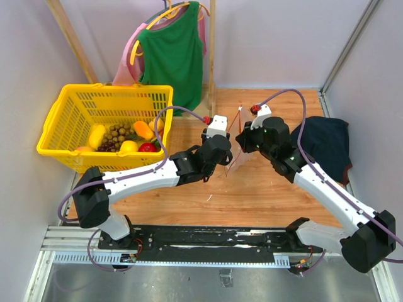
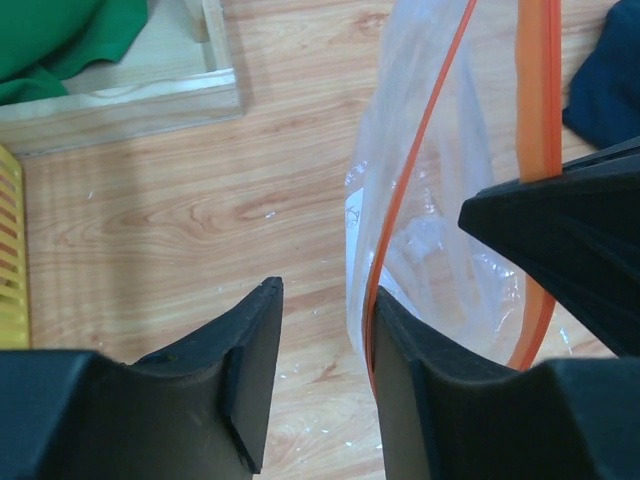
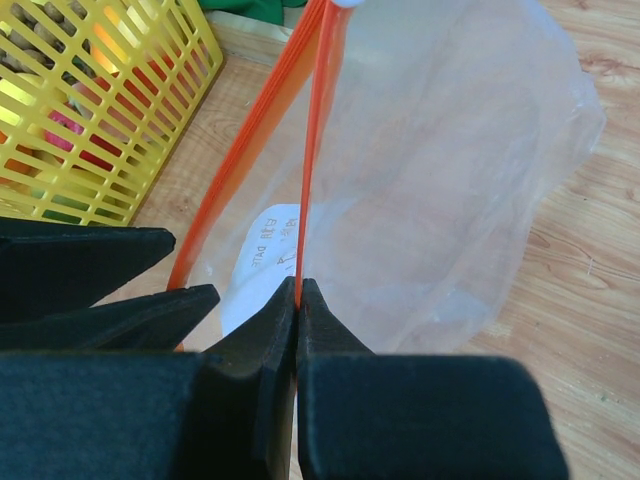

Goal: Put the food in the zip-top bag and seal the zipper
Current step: Open the zipper of the food storage bag.

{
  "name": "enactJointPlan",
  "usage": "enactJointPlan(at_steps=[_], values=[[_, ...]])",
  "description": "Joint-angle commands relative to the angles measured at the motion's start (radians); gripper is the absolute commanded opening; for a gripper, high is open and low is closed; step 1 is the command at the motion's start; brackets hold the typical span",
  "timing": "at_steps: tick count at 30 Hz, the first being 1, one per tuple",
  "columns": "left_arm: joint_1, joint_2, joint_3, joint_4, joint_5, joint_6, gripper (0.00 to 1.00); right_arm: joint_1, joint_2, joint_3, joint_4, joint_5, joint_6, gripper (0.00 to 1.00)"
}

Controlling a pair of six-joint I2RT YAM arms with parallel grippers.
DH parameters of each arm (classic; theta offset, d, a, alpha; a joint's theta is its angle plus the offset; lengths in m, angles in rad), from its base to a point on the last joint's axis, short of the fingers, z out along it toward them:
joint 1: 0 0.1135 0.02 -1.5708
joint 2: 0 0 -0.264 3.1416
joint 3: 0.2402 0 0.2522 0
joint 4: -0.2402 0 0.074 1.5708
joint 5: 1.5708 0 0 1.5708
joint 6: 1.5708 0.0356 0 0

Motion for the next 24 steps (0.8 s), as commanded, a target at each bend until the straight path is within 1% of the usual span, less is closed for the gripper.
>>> enactJointPlan(at_steps=[1, 5, 10, 18, 21, 24], values=[[-0.001, -0.041, 0.001, -0.007, -0.052, 0.007, 0.41, 0.015, -0.003, -0.006, 0.014, 0.014, -0.020, 0.01], [0.009, -0.042, 0.004, -0.006, -0.023, 0.007, 0.35, 0.014, 0.000, -0.007, 0.021, -0.003, -0.016, 0.01], [0.029, -0.032, 0.003, 0.008, 0.055, -0.014, 0.34, 0.015, 0.005, -0.007, 0.031, -0.037, -0.010, 0.01], [0.045, -0.015, 0.013, 0.033, 0.101, -0.023, 0.33, 0.017, 0.020, 0.000, 0.039, -0.098, -0.004, 0.01], [0.048, -0.015, 0.015, 0.040, 0.105, -0.020, 0.28, 0.018, 0.028, 0.005, 0.038, -0.114, -0.004, 0.01], [0.049, -0.017, 0.014, 0.038, 0.101, -0.015, 0.19, 0.019, 0.034, 0.011, 0.035, -0.132, -0.009, 0.01]])
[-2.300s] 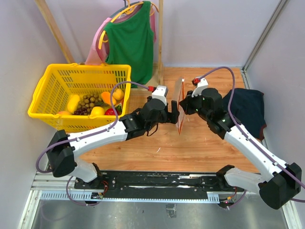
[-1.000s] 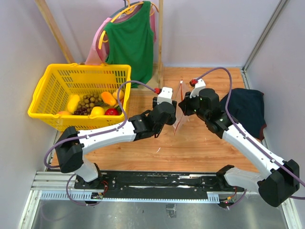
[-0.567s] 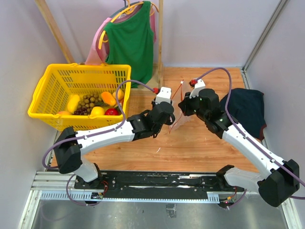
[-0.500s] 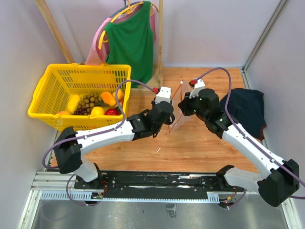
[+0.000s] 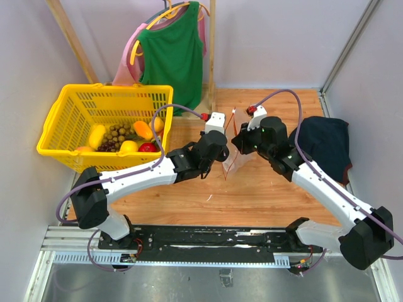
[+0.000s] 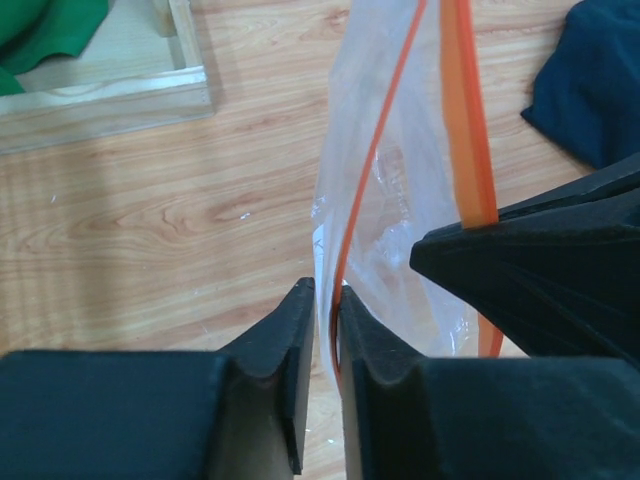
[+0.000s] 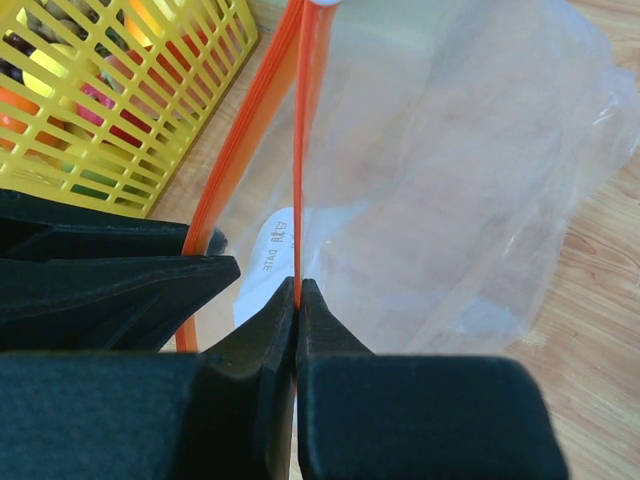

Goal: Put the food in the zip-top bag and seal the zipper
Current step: Open the zipper of the food storage bag.

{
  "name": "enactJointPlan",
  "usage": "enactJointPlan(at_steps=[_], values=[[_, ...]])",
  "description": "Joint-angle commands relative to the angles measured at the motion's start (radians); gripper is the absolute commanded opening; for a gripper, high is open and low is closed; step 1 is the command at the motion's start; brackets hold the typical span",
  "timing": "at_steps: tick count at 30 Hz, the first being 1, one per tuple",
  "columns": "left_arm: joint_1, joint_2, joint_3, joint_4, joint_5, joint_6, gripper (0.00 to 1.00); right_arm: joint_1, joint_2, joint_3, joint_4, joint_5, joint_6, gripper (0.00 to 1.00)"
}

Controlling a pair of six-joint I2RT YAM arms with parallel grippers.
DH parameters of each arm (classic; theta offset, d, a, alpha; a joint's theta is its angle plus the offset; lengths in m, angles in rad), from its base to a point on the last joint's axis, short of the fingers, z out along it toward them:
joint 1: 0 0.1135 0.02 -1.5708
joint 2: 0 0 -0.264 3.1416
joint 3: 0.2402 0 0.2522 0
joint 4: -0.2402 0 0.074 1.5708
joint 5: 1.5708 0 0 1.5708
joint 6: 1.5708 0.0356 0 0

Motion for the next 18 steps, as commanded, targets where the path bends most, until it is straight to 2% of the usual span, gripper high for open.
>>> enactJointPlan(at_steps=[1, 4, 5, 13, 18], values=[[0.009, -0.005, 0.015, 0.030, -0.007, 0.003, 0.15, 0.018, 0.010, 0.015, 0.024, -0.041, -0.011, 0.01], [0.014, -0.017, 0.020, -0.004, -0.043, 0.014, 0.02, 0.018, 0.008, 0.027, 0.000, -0.028, -0.024, 0.01], [0.014, -0.023, 0.022, -0.017, -0.065, 0.017, 0.01, 0.018, 0.005, 0.028, -0.005, -0.019, -0.027, 0.01], [0.019, -0.066, 0.064, -0.160, -0.220, 0.076, 0.01, 0.018, -0.005, 0.040, -0.029, 0.013, -0.042, 0.01], [0.021, -0.086, 0.109, -0.271, -0.270, 0.102, 0.00, 0.018, -0.009, 0.042, -0.035, 0.030, -0.041, 0.01]])
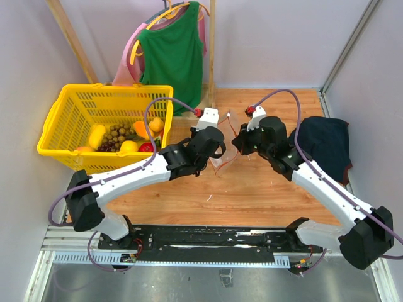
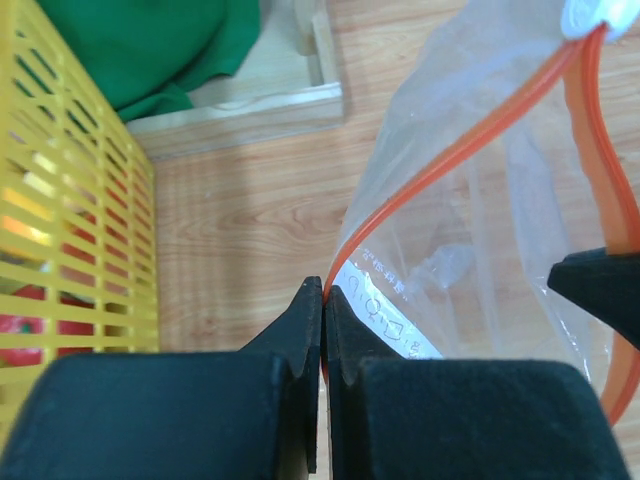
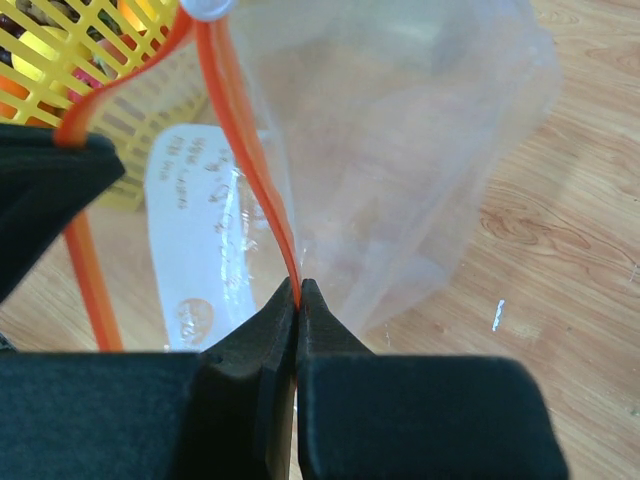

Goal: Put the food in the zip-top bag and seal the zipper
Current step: Open the zipper of the food storage bag.

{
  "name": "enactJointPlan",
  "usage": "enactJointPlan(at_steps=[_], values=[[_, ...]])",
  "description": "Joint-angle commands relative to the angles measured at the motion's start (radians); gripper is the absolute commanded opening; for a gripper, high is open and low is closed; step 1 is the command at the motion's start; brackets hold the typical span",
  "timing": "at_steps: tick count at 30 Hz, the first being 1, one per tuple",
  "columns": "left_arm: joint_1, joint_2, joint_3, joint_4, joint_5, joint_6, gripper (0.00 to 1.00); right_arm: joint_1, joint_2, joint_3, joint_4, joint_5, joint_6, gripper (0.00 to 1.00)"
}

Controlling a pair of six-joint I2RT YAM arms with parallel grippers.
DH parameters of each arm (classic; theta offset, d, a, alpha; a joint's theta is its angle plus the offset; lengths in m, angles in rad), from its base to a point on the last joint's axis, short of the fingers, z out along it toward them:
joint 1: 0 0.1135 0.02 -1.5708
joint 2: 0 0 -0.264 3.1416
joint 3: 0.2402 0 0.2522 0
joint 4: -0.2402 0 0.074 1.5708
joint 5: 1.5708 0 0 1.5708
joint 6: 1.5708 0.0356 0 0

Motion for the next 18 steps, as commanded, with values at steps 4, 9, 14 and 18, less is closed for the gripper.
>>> enactJointPlan(at_steps=[4, 9, 14, 18], values=[[0.008, -0.057, 0.110, -0.185, -0.104, 0.047, 0.00, 0.016, -0.033, 0.030, -0.008, 0.070, -0.017, 0.01], [0.008, -0.033, 0.177, -0.316, -0.107, 0.046, 0.00, 0.016, -0.053, 0.032, -0.025, 0.127, -0.023, 0.01], [0.013, -0.011, 0.178, -0.372, -0.103, 0.036, 0.01, 0.015, -0.056, 0.026, -0.029, 0.183, -0.029, 0.01], [0.030, -0.020, 0.127, -0.323, -0.047, 0.043, 0.00, 0.014, -0.043, 0.021, -0.043, 0.278, -0.045, 0.01]])
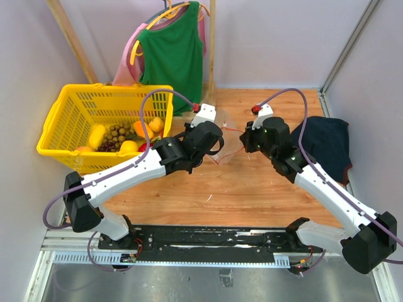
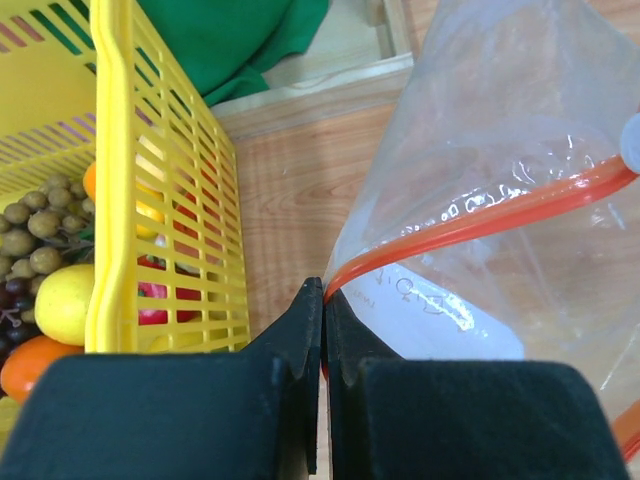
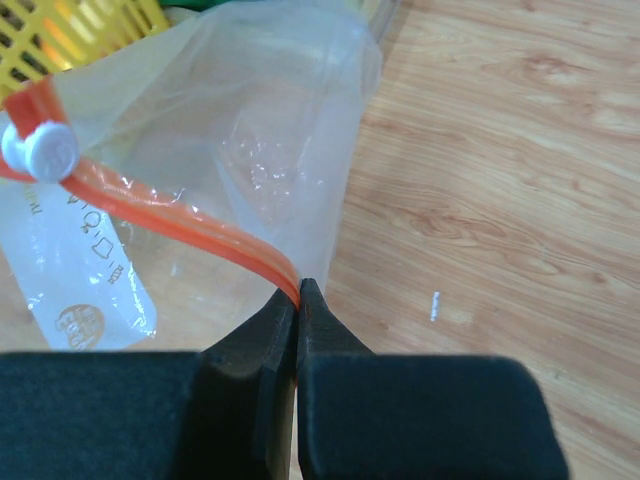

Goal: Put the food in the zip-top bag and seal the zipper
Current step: Open the zipper of the food storage bag.

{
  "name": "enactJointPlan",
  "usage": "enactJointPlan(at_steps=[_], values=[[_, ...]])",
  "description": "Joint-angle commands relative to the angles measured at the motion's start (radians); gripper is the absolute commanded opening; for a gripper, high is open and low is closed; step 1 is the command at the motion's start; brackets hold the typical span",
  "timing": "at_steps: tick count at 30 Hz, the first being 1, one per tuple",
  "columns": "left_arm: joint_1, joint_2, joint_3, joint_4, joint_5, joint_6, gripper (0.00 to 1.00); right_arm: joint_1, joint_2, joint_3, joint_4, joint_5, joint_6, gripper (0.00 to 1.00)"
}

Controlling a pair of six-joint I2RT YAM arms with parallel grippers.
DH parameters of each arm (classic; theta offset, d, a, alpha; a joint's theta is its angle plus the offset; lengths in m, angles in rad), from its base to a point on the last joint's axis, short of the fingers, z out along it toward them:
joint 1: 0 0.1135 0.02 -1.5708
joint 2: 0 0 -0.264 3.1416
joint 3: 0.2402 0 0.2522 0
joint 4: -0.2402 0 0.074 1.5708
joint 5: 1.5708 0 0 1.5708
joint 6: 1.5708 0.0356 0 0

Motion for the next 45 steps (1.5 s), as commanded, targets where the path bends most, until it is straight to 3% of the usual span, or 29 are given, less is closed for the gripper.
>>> enactJointPlan(at_steps=[1, 8, 13, 19, 25, 31, 35, 41, 45], values=[[0.027, 0.000, -0.045, 0.018, 0.048, 0.004, 0.00, 0.014, 0.003, 0.016, -0.031, 0.148, -0.037, 0.01], [0.058, -0.020, -0.150, 0.187, 0.281, -0.006, 0.00, 0.015, 0.013, 0.029, -0.033, 0.138, -0.061, 0.01], [0.064, 0.006, -0.165, 0.263, 0.371, -0.035, 0.01, 0.019, 0.037, 0.090, -0.090, 0.086, -0.083, 0.01], [0.079, 0.007, -0.190, 0.343, 0.424, -0.067, 0.02, 0.050, 0.065, 0.155, -0.179, 0.137, -0.134, 0.01], [0.101, -0.032, -0.235, 0.425, 0.486, -0.110, 0.22, 0.100, 0.114, 0.228, -0.265, 0.227, -0.180, 0.01], [0.110, -0.060, -0.262, 0.463, 0.520, -0.137, 0.53, 0.143, 0.160, 0.269, -0.308, 0.287, -0.199, 0.01], [0.119, -0.052, -0.271, 0.495, 0.552, -0.155, 0.60, 0.160, 0.176, 0.277, -0.309, 0.291, -0.203, 0.01], [0.146, 0.005, -0.249, 0.522, 0.580, -0.171, 0.57, 0.185, 0.198, 0.293, -0.326, 0.285, -0.209, 0.01], [0.158, 0.036, -0.232, 0.523, 0.603, -0.180, 0.31, 0.192, 0.197, 0.290, -0.333, 0.289, -0.215, 0.01]])
